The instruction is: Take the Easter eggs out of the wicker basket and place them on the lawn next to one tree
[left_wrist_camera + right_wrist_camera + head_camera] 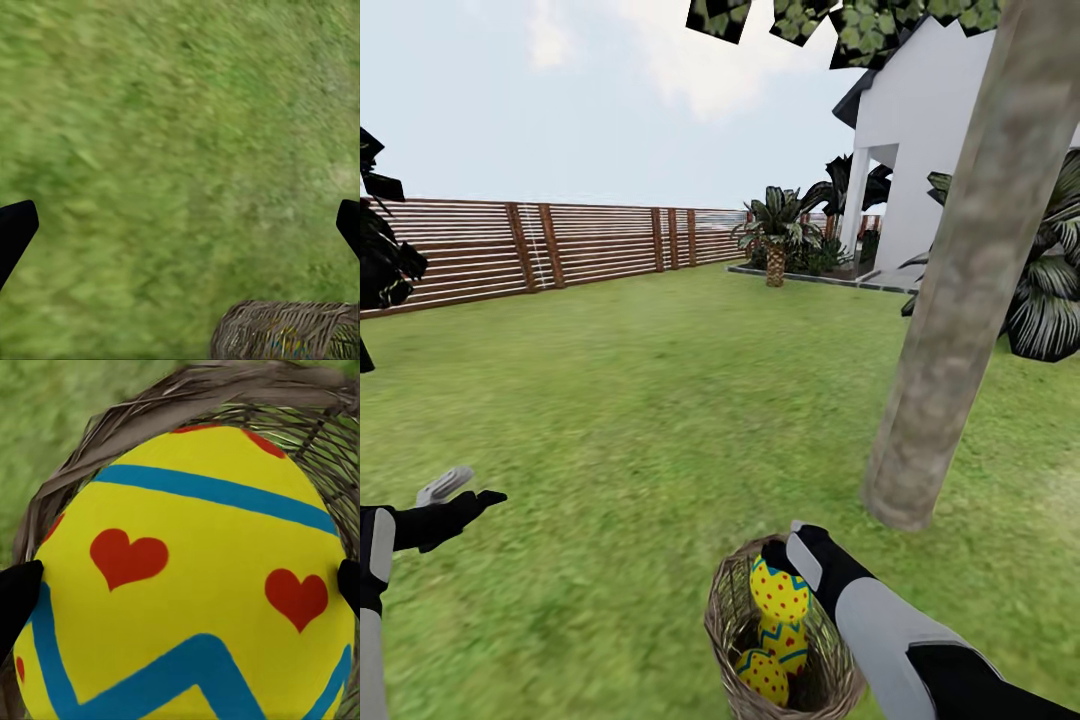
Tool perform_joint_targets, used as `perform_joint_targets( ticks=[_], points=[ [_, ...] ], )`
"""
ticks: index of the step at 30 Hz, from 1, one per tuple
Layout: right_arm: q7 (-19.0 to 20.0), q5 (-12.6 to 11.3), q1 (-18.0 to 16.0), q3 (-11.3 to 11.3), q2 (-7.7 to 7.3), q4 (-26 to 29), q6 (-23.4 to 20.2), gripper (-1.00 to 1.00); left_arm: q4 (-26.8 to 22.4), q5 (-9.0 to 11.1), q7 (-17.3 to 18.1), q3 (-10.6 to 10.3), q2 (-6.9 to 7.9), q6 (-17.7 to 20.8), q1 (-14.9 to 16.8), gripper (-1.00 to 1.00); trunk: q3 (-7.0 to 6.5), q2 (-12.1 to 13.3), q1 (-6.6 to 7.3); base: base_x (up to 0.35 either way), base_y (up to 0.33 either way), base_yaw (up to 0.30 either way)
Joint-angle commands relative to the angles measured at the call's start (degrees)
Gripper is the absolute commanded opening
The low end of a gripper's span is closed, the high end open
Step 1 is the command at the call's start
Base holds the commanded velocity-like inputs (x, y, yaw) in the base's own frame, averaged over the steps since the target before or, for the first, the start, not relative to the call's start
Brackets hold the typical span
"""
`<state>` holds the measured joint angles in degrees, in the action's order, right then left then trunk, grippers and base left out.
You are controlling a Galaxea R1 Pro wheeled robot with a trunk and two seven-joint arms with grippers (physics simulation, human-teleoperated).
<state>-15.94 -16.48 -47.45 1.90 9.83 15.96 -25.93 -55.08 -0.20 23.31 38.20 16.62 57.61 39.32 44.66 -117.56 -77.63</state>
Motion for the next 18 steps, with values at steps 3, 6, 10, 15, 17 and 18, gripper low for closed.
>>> perform_joint_targets(
  ticks=[3,6,10,15,17,18],
  points=[
    [-0.32,-0.31,-0.01,0.17,0.09,0.12,0.04,-1.0,-0.03,-0.06,0.17,0.12,-0.02,0.27,0.05,1.0,-0.48,1.19,0.67,0.0,0.0,0.0],
    [-0.32,-0.31,-0.01,0.15,0.1,0.12,0.08,-1.0,-0.03,-0.06,0.2,0.12,-0.01,0.3,0.05,1.0,-1.02,2.39,1.33,0.0,0.0,0.0],
    [-0.32,-0.31,-0.01,0.15,0.16,0.12,0.09,-1.0,-0.03,-0.06,0.21,0.1,-0.07,0.29,0.05,1.0,-1.74,4.0,2.21,0.0,0.0,0.0],
    [-0.32,-0.31,-0.01,0.13,0.16,0.12,0.1,-1.0,-0.03,-0.06,0.19,0.06,-0.15,0.24,0.05,1.0,-2.64,6.0,3.31,0.0,0.0,0.0],
    [-0.32,-0.31,-0.01,0.13,0.16,0.12,0.19,-1.0,-0.03,-0.06,0.17,0.05,-0.18,0.25,0.05,1.0,-3.0,6.81,3.75,0.0,0.0,0.0],
    [-0.32,-0.31,-0.01,0.13,0.16,0.12,0.23,-1.0,-0.03,-0.06,0.16,0.06,-0.18,0.24,0.05,1.0,-3.18,7.21,3.97,0.0,0.0,0.0]
  ],
)
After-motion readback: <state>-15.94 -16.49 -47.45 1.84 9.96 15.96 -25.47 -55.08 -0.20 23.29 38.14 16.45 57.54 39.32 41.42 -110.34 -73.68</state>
